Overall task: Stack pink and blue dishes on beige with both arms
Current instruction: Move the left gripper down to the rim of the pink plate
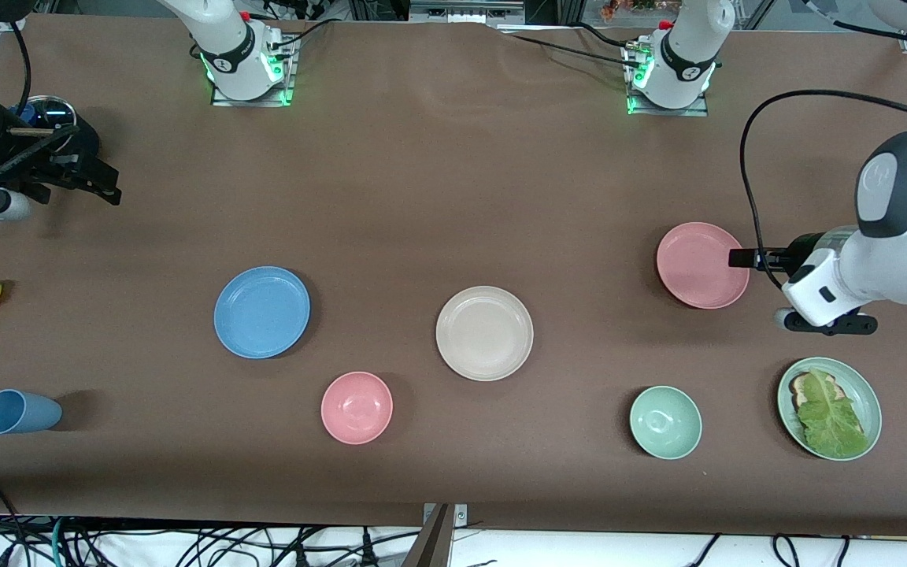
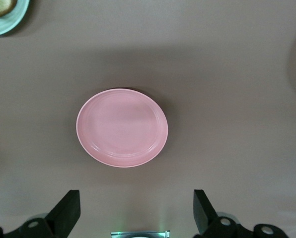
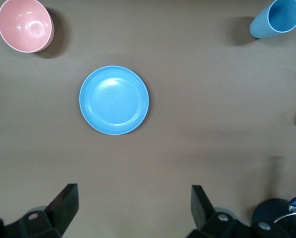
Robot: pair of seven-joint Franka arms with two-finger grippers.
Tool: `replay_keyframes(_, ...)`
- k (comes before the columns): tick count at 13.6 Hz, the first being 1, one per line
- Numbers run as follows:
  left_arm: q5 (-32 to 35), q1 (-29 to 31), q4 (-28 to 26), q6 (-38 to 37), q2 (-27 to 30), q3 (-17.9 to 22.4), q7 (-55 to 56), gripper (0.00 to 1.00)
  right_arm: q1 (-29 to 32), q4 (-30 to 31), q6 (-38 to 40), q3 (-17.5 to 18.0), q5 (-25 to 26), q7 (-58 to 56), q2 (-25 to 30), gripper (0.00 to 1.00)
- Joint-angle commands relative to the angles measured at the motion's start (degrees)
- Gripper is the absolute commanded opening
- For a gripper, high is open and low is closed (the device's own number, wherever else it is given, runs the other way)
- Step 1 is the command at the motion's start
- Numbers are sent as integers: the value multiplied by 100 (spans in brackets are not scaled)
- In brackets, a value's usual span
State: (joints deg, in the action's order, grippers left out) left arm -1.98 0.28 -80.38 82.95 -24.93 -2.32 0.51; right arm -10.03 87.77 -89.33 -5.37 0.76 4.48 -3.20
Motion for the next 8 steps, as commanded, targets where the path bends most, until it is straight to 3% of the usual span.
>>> replay_keyframes(1,-75,42,67,255,-109,-5,-42,100,-8,-103,30,-8,-32,70,-23,100)
replay_keyframes(3,-48,-27,23,677,-284,-23,-34,100,-8,-103,30,-8,-32,70,-23,100)
replay_keyframes(8,-48,199,-91,705,-355,12,-130,100,-8,-94,30,-8,-32,70,-23,100)
